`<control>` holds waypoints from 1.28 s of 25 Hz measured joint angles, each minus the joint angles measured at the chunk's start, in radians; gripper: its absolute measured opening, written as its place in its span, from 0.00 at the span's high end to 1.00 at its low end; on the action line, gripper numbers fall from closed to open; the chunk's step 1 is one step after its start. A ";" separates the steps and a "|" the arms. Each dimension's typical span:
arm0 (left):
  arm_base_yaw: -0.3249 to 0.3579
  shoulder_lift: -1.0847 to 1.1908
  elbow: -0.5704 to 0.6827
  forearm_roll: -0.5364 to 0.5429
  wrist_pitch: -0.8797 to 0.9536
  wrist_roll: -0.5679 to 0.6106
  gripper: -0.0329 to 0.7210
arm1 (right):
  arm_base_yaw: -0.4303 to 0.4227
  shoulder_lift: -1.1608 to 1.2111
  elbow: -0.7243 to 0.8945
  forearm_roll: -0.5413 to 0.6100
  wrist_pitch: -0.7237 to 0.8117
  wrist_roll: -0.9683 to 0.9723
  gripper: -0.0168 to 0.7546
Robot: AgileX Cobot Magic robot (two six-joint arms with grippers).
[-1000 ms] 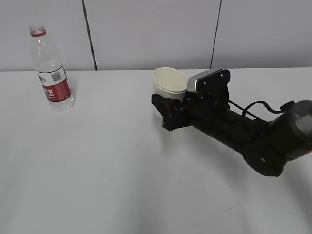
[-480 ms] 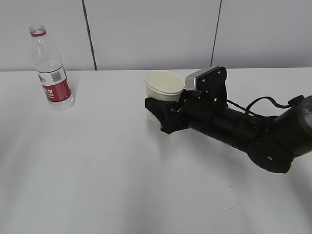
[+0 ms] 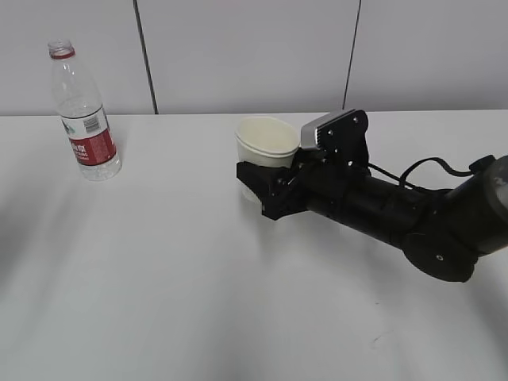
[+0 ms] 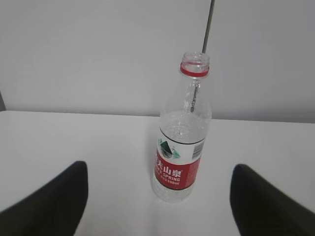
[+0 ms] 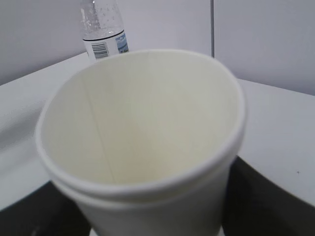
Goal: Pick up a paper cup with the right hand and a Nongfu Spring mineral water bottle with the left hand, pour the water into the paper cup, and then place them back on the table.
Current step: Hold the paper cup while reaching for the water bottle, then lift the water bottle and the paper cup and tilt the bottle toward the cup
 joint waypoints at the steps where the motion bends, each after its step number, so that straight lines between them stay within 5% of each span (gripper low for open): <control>1: -0.009 0.048 0.000 -0.001 -0.050 -0.009 0.25 | 0.000 0.000 0.000 0.000 0.005 0.000 0.34; 13: -0.102 0.588 -0.037 0.003 -0.557 -0.020 0.13 | 0.000 0.000 0.000 -0.004 0.029 0.002 0.34; 32: -0.101 0.914 -0.422 -0.048 -0.568 -0.020 0.12 | 0.000 0.000 0.000 -0.004 0.060 0.002 0.34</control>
